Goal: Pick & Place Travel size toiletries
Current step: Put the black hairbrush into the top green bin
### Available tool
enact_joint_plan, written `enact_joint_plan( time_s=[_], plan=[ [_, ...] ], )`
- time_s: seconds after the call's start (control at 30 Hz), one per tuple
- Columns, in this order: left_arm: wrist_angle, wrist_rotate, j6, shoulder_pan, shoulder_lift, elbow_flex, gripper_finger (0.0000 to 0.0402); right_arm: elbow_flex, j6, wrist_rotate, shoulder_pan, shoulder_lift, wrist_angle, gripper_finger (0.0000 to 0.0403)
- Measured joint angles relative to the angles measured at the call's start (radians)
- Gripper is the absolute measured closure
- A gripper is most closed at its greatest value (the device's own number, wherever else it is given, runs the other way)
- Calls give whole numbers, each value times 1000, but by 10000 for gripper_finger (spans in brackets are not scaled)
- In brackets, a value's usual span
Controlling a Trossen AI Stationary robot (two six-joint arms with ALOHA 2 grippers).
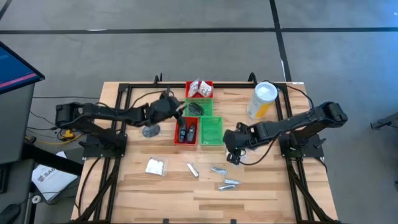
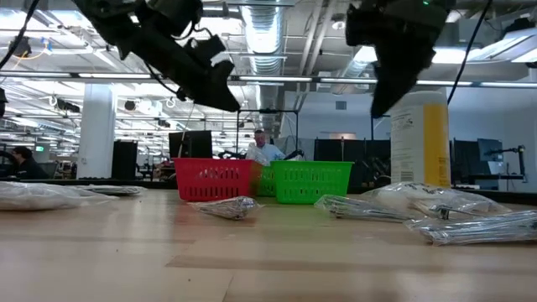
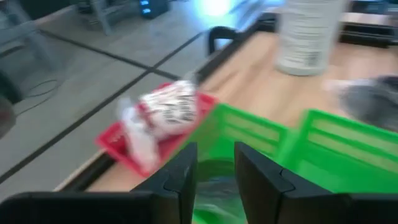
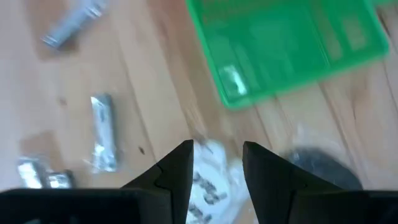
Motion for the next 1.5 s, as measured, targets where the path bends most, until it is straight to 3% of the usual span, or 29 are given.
enact_joint_plan(
  time_s=[0.3, 0.53, 0.77, 1.2, 1.5],
  plan=[
    [4, 0, -46, -143, -8, -6, 303, -131, 248, 144, 78, 0, -48, 274],
    [10, 0, -70, -188, -8, -6, 303, -239, 358, 149, 82, 0, -49, 274],
    [19, 0, -72, -197, -8, -6, 303, -285, 370, 147, 82, 0, -5, 264],
    [26, 0, -72, -196, -7, -6, 303, -299, 361, 158, 60, 8, 8, 176],
    [27, -1, -72, -196, -7, -6, 303, -299, 305, 176, 38, 8, 1, 170]
  ],
)
